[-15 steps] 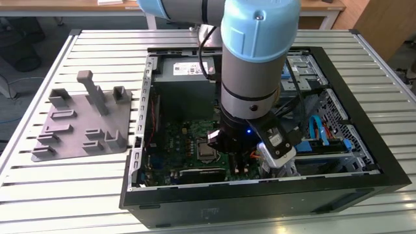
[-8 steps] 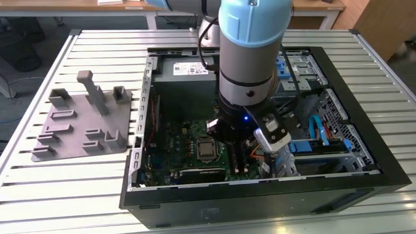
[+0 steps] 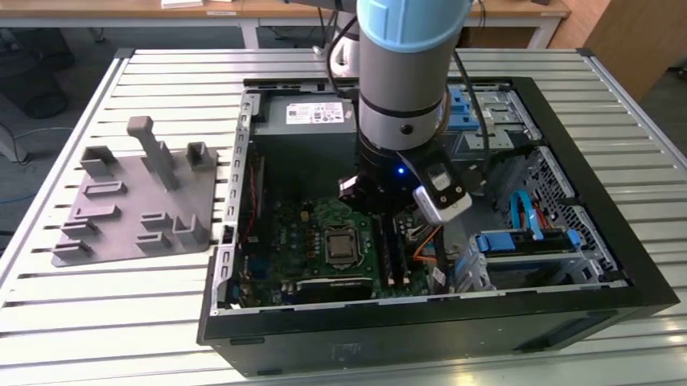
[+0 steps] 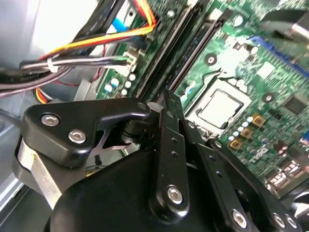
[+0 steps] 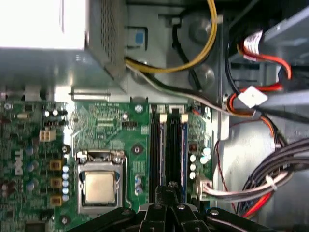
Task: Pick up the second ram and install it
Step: 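Press down the second ram until it locks into place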
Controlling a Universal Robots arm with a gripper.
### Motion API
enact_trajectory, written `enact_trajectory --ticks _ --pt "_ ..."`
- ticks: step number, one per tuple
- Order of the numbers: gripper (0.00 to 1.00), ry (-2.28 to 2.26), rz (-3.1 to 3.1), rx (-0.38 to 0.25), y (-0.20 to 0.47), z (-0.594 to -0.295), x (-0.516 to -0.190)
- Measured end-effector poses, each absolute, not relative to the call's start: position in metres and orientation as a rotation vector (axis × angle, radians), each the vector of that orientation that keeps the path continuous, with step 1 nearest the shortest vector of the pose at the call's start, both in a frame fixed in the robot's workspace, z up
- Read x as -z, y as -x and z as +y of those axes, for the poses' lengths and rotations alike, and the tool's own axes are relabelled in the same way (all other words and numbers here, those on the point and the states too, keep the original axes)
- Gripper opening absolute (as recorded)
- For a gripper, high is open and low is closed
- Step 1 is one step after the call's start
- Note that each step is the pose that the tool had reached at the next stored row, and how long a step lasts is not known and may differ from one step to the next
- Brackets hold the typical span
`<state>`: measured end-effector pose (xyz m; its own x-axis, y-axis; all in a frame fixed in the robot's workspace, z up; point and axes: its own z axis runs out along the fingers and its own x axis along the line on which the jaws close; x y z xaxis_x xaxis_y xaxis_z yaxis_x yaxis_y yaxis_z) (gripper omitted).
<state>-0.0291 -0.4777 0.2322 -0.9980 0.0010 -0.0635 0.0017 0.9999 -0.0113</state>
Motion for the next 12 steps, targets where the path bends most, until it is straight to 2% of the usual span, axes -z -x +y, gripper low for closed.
enact_trajectory --ticks 12 --pt "0.1 -0.002 3.078 0.018 0.0291 -0.4754 -0.2367"
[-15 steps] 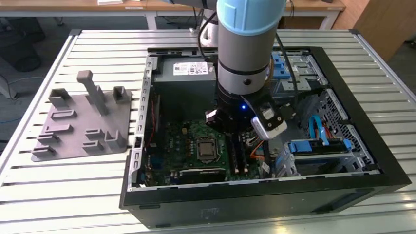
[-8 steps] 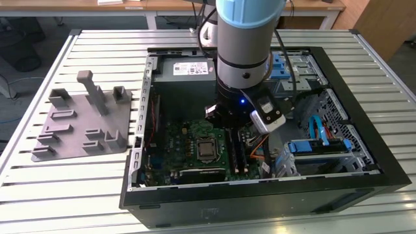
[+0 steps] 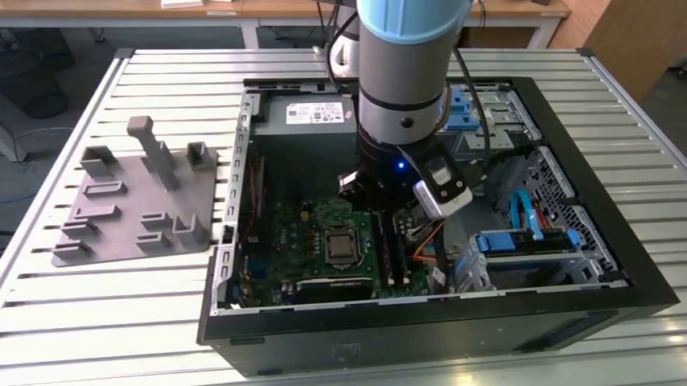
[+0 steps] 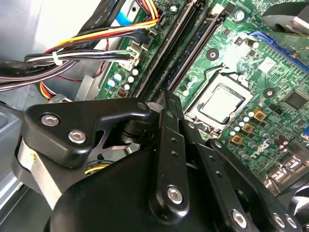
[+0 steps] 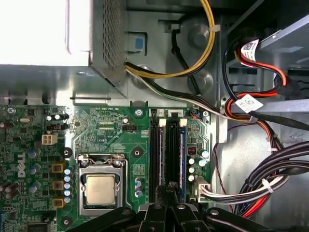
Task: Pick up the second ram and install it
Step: 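Press down the second ram until it locks into place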
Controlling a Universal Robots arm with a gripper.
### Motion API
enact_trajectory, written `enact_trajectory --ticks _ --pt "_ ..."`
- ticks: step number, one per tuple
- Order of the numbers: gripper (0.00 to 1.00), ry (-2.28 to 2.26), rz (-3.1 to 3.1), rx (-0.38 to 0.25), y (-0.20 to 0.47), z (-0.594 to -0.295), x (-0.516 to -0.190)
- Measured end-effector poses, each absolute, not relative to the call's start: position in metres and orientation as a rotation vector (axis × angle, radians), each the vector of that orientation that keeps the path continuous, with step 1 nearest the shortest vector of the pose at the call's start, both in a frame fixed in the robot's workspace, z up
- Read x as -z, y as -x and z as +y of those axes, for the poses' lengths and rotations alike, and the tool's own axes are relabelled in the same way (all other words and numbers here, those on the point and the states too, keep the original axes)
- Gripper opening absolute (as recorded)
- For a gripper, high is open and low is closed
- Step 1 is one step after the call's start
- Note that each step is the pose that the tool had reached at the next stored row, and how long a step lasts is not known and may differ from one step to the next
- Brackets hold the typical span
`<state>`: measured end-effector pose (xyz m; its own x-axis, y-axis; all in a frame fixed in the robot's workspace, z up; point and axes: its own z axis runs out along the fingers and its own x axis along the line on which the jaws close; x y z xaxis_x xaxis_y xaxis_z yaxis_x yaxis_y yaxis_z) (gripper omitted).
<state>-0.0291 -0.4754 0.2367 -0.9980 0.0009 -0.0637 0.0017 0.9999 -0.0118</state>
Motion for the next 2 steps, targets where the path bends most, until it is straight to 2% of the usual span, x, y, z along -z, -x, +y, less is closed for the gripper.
enact_trajectory --ticks 2 --pt "0.1 -0.002 3.078 0.018 0.029 -0.4754 -0.2367"
